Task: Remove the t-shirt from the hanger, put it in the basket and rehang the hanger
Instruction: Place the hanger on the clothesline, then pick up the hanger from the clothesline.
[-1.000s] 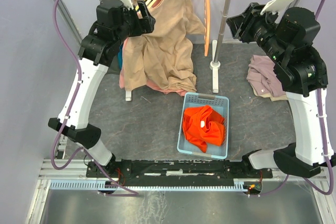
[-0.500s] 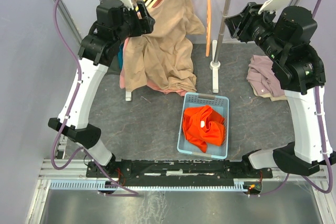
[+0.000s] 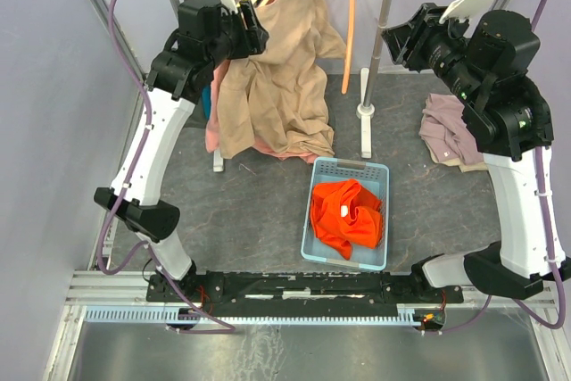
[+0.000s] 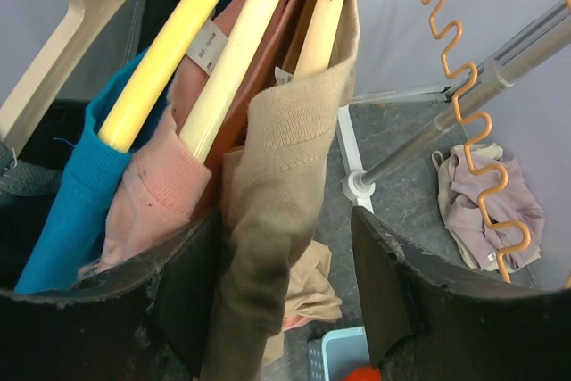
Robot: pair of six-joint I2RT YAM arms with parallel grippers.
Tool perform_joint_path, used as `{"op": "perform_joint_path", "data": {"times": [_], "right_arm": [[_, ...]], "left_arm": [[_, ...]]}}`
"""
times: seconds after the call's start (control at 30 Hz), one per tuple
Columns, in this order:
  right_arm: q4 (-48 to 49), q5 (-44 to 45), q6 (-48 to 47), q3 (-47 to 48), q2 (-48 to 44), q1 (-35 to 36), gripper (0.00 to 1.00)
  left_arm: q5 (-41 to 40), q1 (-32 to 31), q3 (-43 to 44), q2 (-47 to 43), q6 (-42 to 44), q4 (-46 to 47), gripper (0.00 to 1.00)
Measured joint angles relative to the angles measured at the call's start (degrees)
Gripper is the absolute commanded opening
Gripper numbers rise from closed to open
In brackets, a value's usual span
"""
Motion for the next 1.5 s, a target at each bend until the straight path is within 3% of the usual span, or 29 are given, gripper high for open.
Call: {"op": "perform_joint_path", "data": {"times": [0.33, 0.77, 1.13, 1.5], "right_arm": [[0.9, 0.3, 0.0, -1.0, -0.4, 0.0, 0.46], [1.9, 0.4, 0.0, -1.1, -0.4, 0.0, 0.46], [1.9, 0.4, 0.0, -1.1, -0.4, 0.0, 0.46], [1.9, -0.2, -0.2, -1.0, 0.2, 0.0, 0.46]], "left_arm": [[0.9, 0.0, 2.1, 1.1, 0.0, 0.9, 0.42], [0.9, 0.0, 2.3, 2.3, 0.0, 1.6, 0.48], [1.4, 0.0, 3.8, 3.9, 0.0, 2.2, 0.23], [2.3, -0.1, 3.6, 3.9, 0.0, 3.2, 0.13]]}}
